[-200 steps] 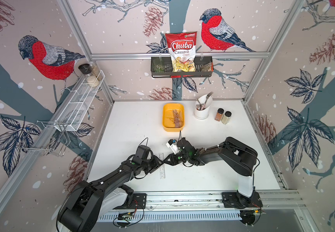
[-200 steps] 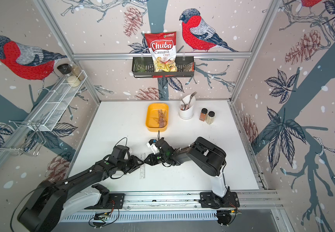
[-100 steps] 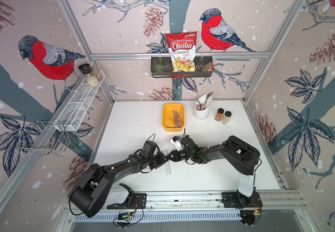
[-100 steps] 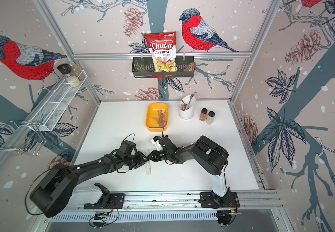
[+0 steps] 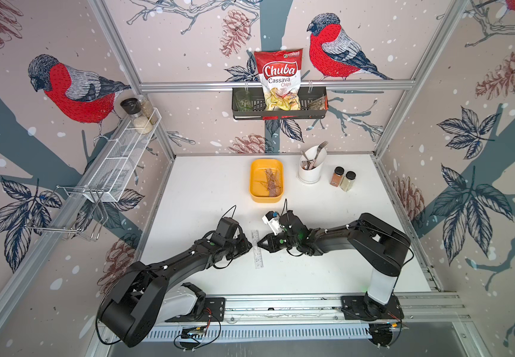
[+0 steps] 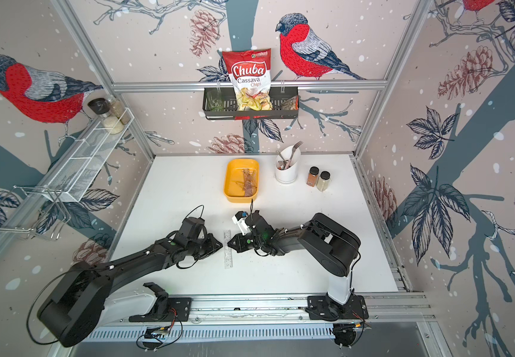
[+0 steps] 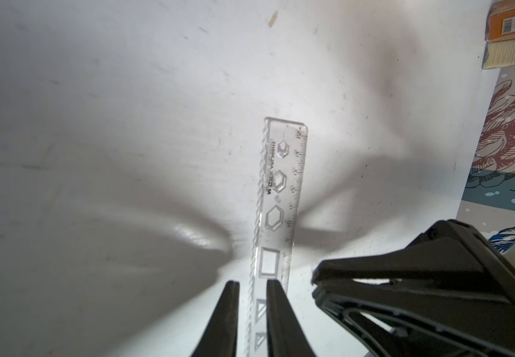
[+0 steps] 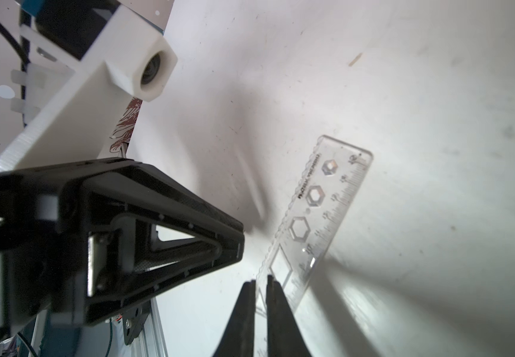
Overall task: Put the scattered rulers into the storage box
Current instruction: Pick up the ruler from the center of the board.
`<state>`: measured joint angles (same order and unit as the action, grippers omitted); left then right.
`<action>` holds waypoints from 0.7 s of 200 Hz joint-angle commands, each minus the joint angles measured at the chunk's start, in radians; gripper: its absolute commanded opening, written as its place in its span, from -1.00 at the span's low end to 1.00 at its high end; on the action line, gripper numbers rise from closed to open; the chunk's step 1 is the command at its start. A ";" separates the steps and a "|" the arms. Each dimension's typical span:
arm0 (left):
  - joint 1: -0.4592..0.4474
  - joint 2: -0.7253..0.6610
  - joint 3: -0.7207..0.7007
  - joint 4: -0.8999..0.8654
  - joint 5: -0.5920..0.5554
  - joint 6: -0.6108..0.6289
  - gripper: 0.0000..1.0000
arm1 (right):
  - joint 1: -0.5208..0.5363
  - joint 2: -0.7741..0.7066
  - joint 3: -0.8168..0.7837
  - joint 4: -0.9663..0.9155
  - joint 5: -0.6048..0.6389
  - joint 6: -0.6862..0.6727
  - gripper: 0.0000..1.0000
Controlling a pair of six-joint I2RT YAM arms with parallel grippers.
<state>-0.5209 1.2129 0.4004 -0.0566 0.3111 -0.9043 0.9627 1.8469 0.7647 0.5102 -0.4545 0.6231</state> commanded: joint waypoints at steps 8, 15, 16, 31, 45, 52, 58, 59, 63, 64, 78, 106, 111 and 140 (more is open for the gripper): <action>0.008 0.024 0.000 0.018 0.010 0.033 -0.52 | 0.002 0.021 0.013 -0.015 0.007 -0.018 -0.68; 0.008 0.029 -0.001 0.020 0.012 0.033 -0.50 | 0.001 0.026 0.013 -0.015 0.004 -0.016 -0.67; 0.008 0.030 -0.001 0.021 0.013 0.033 -0.50 | 0.001 0.027 0.013 -0.015 0.004 -0.016 -0.67; 0.007 0.040 -0.005 0.032 0.022 0.030 -0.47 | 0.000 0.033 0.012 -0.015 0.006 -0.014 -0.67; 0.008 0.045 -0.008 0.041 0.027 0.028 -0.46 | -0.001 0.035 0.015 -0.016 0.005 -0.013 -0.67; 0.007 0.046 -0.010 0.046 0.034 0.027 -0.46 | 0.000 0.038 0.016 -0.016 0.005 -0.013 -0.67; 0.008 0.045 -0.011 0.048 0.037 0.028 -0.46 | 0.001 0.040 0.016 -0.017 0.004 -0.013 -0.67; 0.008 0.046 -0.012 0.048 0.037 0.028 -0.46 | 0.001 0.040 0.017 -0.017 0.004 -0.013 -0.67; 0.007 0.045 -0.013 0.048 0.037 0.028 -0.46 | 0.000 0.041 0.018 -0.018 0.004 -0.011 -0.67; 0.007 0.045 -0.012 0.049 0.037 0.028 -0.46 | 0.000 0.041 0.018 -0.018 0.004 -0.011 -0.67; 0.008 0.045 -0.014 0.052 0.038 0.027 -0.45 | 0.001 0.044 0.019 -0.018 0.002 -0.010 -0.67; 0.007 0.047 -0.018 0.057 0.040 0.024 -0.45 | 0.003 0.048 0.021 -0.019 0.001 -0.010 -0.68; 0.008 0.047 -0.019 0.057 0.040 0.024 -0.45 | 0.003 0.049 0.022 -0.020 0.002 -0.010 -0.67; 0.006 0.056 -0.020 0.071 0.046 0.020 -0.45 | 0.004 0.058 0.024 -0.022 0.001 -0.010 -0.68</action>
<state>-0.5163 1.2610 0.3840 0.0116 0.3485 -0.8860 0.9638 1.8954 0.7826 0.4931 -0.4515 0.6228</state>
